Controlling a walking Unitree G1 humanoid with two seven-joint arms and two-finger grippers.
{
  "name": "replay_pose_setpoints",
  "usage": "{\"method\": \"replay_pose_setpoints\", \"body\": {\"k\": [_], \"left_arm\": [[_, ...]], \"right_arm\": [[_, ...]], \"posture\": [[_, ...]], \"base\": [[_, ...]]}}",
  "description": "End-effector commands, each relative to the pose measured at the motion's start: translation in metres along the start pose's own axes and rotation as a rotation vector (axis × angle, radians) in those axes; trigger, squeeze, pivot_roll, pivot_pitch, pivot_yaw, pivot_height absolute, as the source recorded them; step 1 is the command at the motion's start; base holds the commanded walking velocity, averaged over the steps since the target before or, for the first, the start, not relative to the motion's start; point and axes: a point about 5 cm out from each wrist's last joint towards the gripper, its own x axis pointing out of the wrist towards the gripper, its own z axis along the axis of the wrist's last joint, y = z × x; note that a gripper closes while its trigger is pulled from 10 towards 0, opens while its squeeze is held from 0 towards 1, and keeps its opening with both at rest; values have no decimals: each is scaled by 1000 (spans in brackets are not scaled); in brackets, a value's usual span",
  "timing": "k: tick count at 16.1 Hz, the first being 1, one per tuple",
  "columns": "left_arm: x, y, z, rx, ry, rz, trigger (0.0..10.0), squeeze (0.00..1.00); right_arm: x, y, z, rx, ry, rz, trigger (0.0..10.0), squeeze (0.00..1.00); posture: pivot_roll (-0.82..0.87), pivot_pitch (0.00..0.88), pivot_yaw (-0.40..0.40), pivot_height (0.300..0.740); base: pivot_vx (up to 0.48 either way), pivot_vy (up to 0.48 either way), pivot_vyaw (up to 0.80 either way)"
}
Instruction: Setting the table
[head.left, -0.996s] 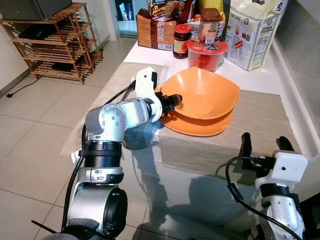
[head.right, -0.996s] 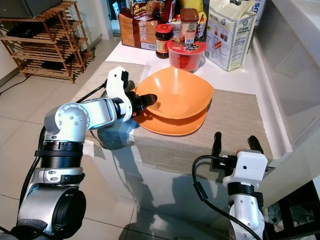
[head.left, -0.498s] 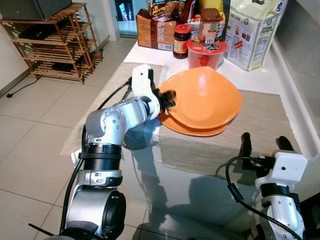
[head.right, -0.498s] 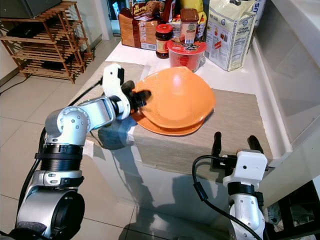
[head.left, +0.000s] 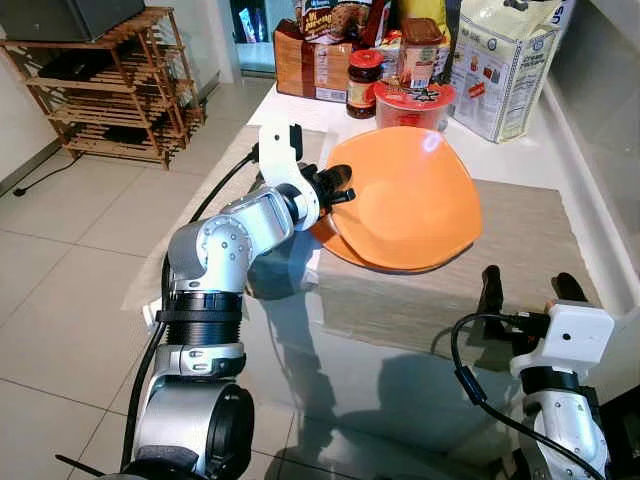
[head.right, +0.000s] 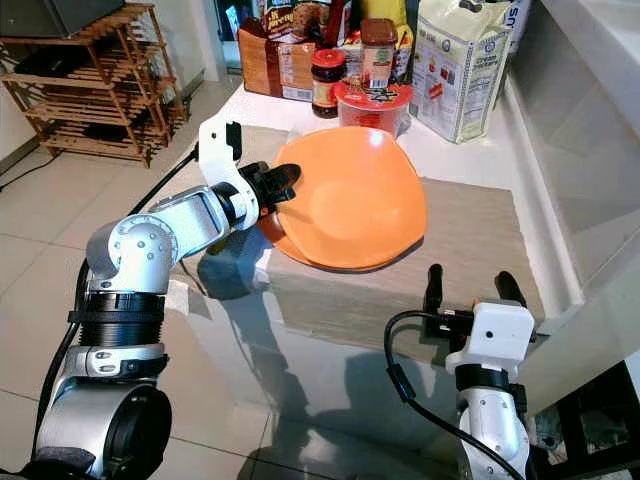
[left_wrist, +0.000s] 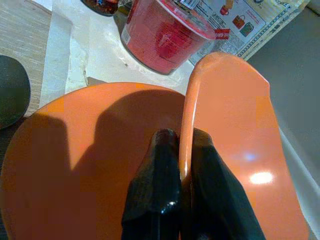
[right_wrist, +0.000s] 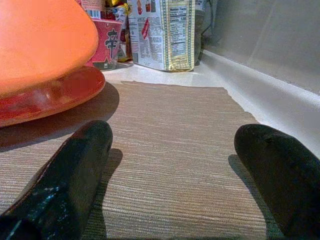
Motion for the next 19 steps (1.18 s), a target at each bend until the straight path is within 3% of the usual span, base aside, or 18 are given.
{"method": "replay_pose_setpoints", "body": {"k": [1, 2, 4, 5, 6, 7, 9, 11, 12, 14, 19], "left_arm": [[0, 4, -4, 20, 18, 37, 0, 0], [0, 3, -4, 21, 15, 39, 0, 0], [-3, -3, 12, 94, -87, 19, 0, 0], [-7, -5, 23, 162, -167, 14, 0, 0], [-13, -9, 35, 281, -268, -6, 0, 0], [-16, -11, 38, 334, -308, -17, 0, 0], [-22, -14, 44, 352, -375, -25, 0, 0], [-32, -11, 62, 368, -501, 21, 0, 0], [-34, -11, 65, 381, -517, 28, 0, 0], [-42, -3, 79, 551, -578, 81, 0, 0], [-46, 19, 86, 584, -570, 163, 0, 0]], "right_arm": [[-7, 2, -18, -16, 105, 9, 10000, 0], [-7, 2, -18, -16, 106, 9, 10000, 0], [-7, 2, -18, -15, 109, 7, 10000, 0], [-8, 2, -19, -15, 109, 6, 10000, 0], [-7, 2, -19, -16, 109, 7, 10000, 0], [-7, 2, -19, -16, 109, 7, 10000, 0], [-7, 2, -19, -17, 108, 9, 10000, 0], [-6, 1, -19, -19, 109, 12, 10000, 0], [-6, 1, -20, -20, 109, 13, 10000, 0], [-5, 2, -20, -21, 108, 18, 10000, 0], [-4, 3, -21, -19, 107, 25, 10000, 0]], "posture": [[-116, 4, 61, 740], [-116, 4, 61, 740], [-117, 8, 62, 740], [-117, 9, 63, 740], [-115, 10, 62, 740], [-115, 10, 62, 740], [-113, 11, 61, 740], [-109, 12, 57, 740], [-109, 12, 57, 740], [-104, 9, 52, 740], [-96, 8, 46, 740]], "base": [[0, 0, 0], [0, 0, 0], [0, 0, 0], [0, 0, 0], [0, 0, 0], [0, 0, 0], [0, 0, 0], [0, 0, 0], [0, 0, 0], [0, 0, 0], [0, 0, 0]]}}
